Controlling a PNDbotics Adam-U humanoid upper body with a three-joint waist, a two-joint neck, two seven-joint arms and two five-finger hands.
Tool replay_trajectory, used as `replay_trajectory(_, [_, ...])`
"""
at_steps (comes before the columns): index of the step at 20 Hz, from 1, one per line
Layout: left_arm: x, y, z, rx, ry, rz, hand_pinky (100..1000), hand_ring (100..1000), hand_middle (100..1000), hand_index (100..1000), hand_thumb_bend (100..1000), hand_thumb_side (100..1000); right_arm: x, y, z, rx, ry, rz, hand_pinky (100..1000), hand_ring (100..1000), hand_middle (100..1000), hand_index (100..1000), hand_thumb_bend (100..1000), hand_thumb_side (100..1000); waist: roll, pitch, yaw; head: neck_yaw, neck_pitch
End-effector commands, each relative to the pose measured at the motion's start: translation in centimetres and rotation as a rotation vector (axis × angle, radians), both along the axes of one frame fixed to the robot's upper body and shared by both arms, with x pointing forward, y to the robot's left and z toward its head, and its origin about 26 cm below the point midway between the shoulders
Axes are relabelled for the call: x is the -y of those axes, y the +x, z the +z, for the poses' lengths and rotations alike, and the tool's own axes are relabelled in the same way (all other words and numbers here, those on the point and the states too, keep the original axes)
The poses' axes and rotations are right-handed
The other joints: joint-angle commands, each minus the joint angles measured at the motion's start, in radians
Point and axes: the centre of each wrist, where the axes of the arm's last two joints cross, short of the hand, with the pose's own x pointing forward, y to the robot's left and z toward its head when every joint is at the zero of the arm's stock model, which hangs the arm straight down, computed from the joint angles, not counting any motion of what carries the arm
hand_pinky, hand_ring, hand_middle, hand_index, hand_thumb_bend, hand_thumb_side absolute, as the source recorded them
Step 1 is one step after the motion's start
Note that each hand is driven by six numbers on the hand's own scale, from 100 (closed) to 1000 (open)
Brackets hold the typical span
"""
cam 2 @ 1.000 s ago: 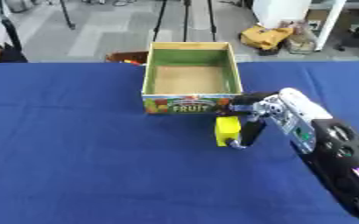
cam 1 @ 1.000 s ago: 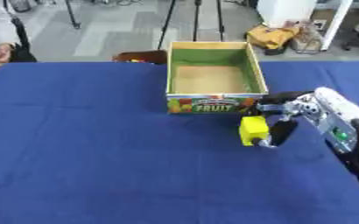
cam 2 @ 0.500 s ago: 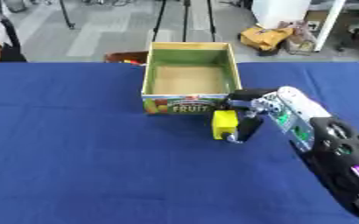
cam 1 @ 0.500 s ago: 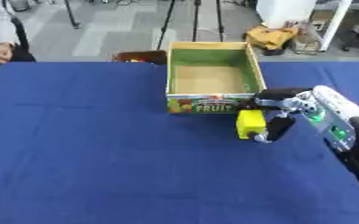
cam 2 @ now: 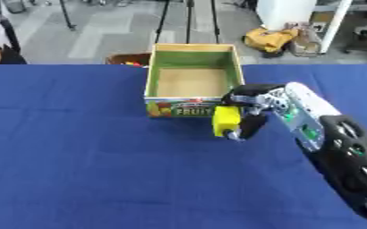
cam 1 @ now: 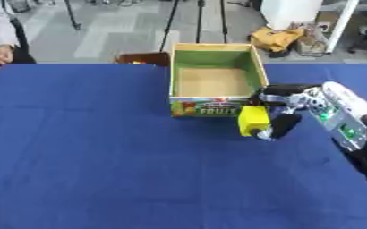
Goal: Pick up objects on the table and place them in the box.
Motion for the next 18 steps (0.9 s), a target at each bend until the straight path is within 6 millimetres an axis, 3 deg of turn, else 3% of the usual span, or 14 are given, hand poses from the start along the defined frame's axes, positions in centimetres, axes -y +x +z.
replay_trajectory(1, [-0.2, -0.2, 0.8, 0.024, 0.022, -0.003, 601, 739, 875, 976, 100, 1000, 0.5, -0.9, 3.5, 0.063, 0.028, -0.008, 669, 666, 464, 533, 100, 276, 0.000, -0.023, -0.002, 0.005, -0.007])
replay_trajectory(10, [-0.3, -0.3, 0.7, 0.016, 0.026, 0.002, 601, 739, 875, 976, 100, 1000, -0.4, -2.6, 8.4, 0.185, 0.075, -0.020, 663, 666, 454, 520, 100, 321, -0.005, -0.035, -0.007, 0.007, 0.002])
replay_trajectory(18, [-0.3, -0.4, 0.6, 0.009, 0.033, -0.005, 601, 739, 876, 976, 100, 1000, -1.9, -0.3, 11.1, 0.290, 0.082, -0.111, 660, 671, 447, 521, 100, 347, -0.009, -0.037, 0.007, -0.004, -0.002])
